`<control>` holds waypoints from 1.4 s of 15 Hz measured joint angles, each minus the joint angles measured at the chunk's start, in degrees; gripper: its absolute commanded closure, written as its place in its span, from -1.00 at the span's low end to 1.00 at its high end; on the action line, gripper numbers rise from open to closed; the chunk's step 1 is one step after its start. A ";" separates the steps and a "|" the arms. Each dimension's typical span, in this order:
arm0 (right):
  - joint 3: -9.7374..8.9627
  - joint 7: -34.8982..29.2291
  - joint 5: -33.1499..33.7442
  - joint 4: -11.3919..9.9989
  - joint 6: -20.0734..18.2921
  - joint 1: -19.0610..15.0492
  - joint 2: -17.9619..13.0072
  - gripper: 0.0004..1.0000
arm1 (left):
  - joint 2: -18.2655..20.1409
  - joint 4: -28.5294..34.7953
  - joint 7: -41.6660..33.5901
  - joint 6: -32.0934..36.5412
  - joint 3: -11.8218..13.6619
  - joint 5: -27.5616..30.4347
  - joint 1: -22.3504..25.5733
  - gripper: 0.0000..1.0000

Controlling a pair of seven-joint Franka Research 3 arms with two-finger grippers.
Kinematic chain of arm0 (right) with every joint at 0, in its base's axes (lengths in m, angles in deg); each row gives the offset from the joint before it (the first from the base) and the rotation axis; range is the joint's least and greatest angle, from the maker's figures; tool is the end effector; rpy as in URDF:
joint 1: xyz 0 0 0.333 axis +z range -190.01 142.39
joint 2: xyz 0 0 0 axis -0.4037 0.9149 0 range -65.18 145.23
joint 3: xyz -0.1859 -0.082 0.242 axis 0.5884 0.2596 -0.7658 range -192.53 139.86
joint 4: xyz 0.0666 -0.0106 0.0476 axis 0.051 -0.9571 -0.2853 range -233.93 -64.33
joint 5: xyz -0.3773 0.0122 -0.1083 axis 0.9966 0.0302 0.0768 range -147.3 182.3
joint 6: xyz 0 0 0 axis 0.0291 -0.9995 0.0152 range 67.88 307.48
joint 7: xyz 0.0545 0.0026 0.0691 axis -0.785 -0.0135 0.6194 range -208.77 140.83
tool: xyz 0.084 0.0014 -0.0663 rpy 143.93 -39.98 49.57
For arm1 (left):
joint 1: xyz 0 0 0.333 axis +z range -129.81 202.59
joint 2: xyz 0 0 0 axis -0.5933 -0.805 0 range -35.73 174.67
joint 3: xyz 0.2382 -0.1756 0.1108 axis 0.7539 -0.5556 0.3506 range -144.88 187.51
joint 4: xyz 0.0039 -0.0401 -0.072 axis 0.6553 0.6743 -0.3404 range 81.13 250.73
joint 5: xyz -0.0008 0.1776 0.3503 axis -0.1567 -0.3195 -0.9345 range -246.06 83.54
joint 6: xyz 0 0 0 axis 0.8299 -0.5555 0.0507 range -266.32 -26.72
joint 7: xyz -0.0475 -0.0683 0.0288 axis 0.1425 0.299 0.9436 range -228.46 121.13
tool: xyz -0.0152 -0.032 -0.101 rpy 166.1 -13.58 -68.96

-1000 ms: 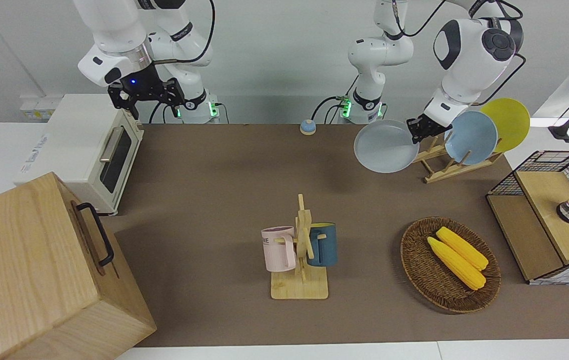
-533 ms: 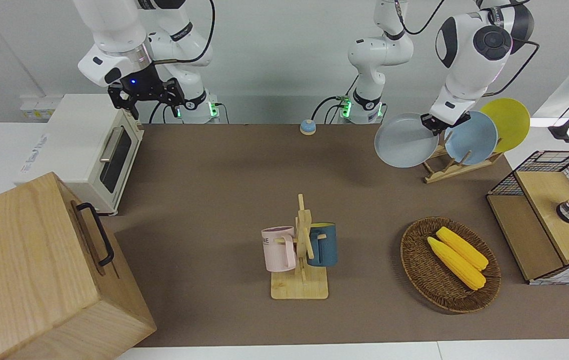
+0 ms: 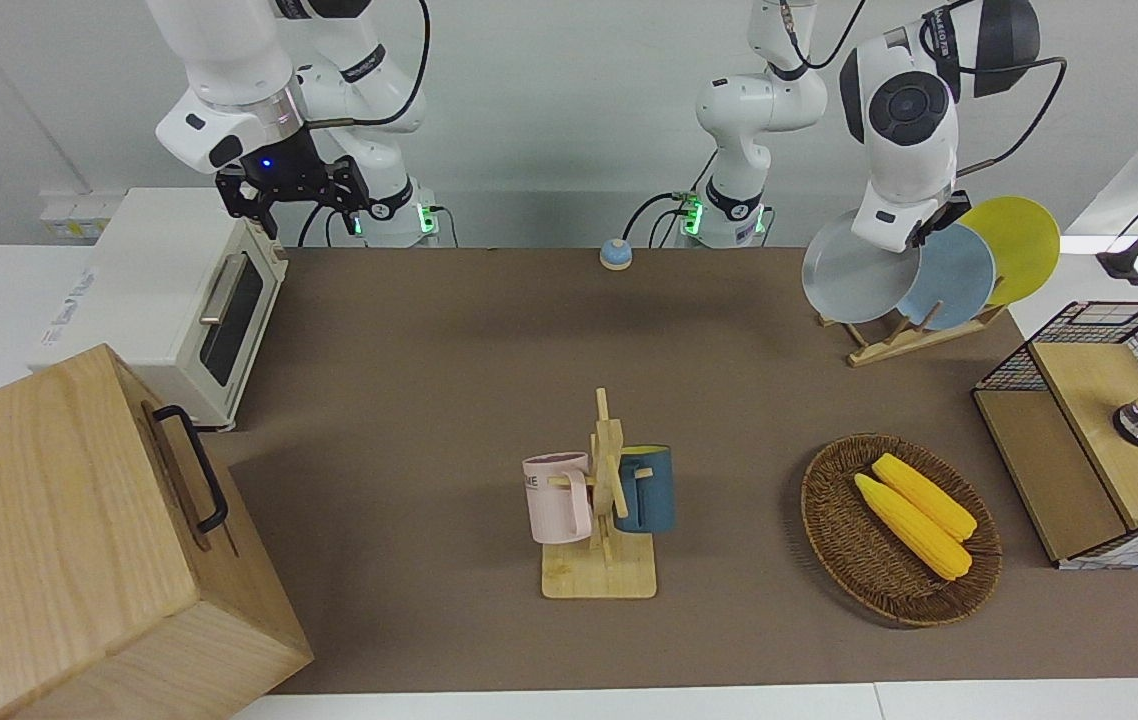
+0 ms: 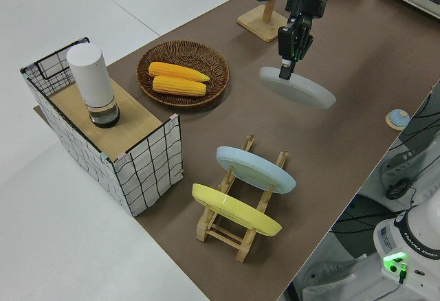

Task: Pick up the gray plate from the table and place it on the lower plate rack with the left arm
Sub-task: 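Lower the gray plate upright into the rack's lower slot with left gripper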

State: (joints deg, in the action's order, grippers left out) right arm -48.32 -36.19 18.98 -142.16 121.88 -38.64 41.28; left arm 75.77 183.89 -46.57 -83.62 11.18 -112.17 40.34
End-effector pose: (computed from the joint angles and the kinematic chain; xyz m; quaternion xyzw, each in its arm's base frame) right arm 0.5375 0.0617 0.6420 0.9975 0.0415 -0.0558 0.0133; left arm 0.4912 0.0044 0.5342 -0.9449 0.0027 0.1442 0.2940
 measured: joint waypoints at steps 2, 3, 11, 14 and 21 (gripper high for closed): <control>0.00 0.00 0.00 0.00 0.00 0.00 0.00 -0.97 | -0.31 -0.01 1.85 1.74 -0.59 -2.18 -0.05 1.00; 0.00 0.00 0.00 0.00 0.00 0.00 0.00 -0.97 | -0.51 -0.01 2.42 2.26 -0.73 -3.14 -0.06 1.00; 0.00 0.00 0.00 0.00 0.00 0.00 0.00 -0.97 | -3.03 0.18 6.00 4.13 -0.93 -10.98 0.03 1.00; 0.00 0.00 0.00 0.00 0.00 0.00 0.00 -0.97 | -4.59 1.30 9.23 4.24 -0.88 -13.78 0.14 1.00; 0.00 0.00 0.00 0.00 0.00 0.00 0.00 -0.97 | -5.38 6.77 15.09 4.14 -0.90 -15.12 0.12 1.00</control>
State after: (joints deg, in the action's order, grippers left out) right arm -48.32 -36.19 18.98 -142.16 121.88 -38.64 41.28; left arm 70.39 190.66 -31.48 -79.48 10.28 -127.29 40.46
